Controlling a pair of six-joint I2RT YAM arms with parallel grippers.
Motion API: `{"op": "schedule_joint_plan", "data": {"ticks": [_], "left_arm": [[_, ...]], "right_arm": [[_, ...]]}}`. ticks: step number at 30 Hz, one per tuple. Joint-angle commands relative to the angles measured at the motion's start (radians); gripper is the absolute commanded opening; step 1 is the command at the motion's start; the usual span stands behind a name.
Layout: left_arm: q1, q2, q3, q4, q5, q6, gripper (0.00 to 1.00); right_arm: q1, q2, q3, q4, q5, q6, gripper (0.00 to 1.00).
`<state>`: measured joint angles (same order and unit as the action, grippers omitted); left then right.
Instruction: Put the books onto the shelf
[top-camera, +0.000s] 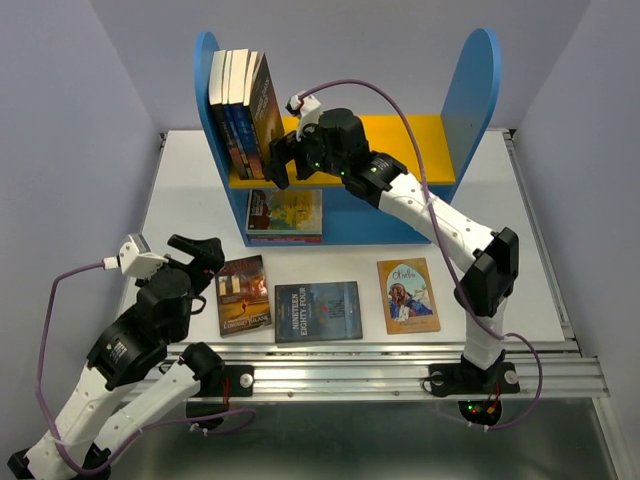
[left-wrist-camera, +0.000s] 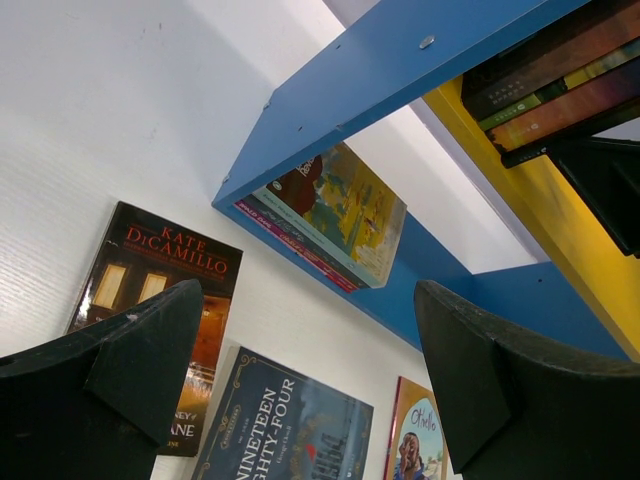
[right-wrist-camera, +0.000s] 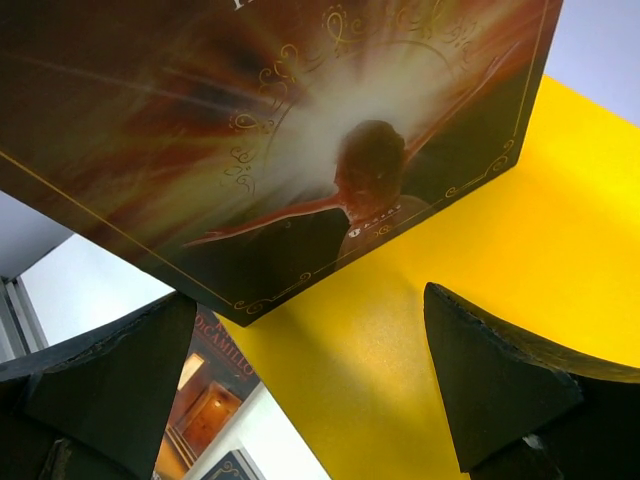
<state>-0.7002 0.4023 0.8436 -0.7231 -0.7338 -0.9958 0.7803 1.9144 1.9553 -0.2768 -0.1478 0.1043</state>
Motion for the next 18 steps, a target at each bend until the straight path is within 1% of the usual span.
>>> {"op": "schedule_joint_plan", "data": {"ticks": [1,14,18], "left_arm": [[-0.002,-0.005,0.005,0.013,-0.027,0.011,0.99],[-0.002,-0.002,0.012,0.016,-0.024,0.013,0.99],[-0.002,0.006,0.005,0.037,0.007,0.025,0.99]], "right_arm": [[0.008,0.006,0.057,0.016,0.042,-0.003,1.0],[0.008,-0.014,0.047,0.014,0.017,0.0,1.0],[0.008,-0.072,-0.001,-0.004,-0.027,0.015,1.0]]}}
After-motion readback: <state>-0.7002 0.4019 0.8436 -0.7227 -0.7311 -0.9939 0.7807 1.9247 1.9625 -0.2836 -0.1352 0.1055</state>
